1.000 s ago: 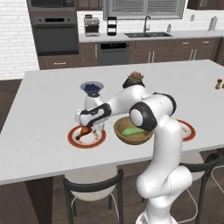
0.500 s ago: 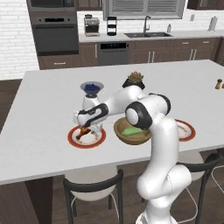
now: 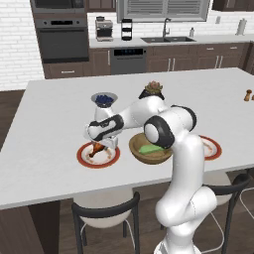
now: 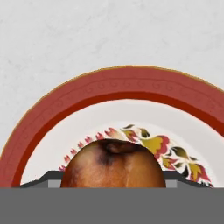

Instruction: Pick the chicken drumstick and corn from their plates and place them in the bowl. Then put the bowl in the fridge.

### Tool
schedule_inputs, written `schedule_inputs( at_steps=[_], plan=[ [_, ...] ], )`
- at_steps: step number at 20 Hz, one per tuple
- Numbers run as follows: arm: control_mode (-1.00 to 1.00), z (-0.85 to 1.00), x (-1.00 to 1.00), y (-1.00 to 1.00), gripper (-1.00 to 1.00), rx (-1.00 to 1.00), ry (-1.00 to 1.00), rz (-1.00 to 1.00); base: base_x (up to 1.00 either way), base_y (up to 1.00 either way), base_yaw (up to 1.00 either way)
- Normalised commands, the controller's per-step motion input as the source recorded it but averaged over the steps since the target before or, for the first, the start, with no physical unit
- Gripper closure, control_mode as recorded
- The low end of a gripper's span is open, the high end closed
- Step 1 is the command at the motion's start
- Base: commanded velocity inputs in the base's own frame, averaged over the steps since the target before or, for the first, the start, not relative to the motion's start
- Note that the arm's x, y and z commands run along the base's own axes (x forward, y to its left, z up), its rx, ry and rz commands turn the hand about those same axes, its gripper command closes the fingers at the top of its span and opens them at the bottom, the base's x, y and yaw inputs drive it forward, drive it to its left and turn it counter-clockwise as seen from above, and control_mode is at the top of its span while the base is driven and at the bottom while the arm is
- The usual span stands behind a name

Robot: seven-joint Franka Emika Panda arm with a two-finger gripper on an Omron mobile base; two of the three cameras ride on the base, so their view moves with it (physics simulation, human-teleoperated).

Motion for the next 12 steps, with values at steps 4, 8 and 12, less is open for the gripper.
schedule_inputs(
  at_steps=[4,8,12],
  plan=[
    [-1.0,0.94,-0.76,-0.38,1.0,0.11,-0.01,0.0,0.0,0.0,0.0],
    [-1.0,1.0,-1.0,-0.77,1.0,0.1,-0.06,0.0,0.0,0.0,0.0],
    [-1.0,0.7,-0.98,-1.0,1.0,0.03,-0.01,-0.02,0.0,0.0,0.0]
  ],
)
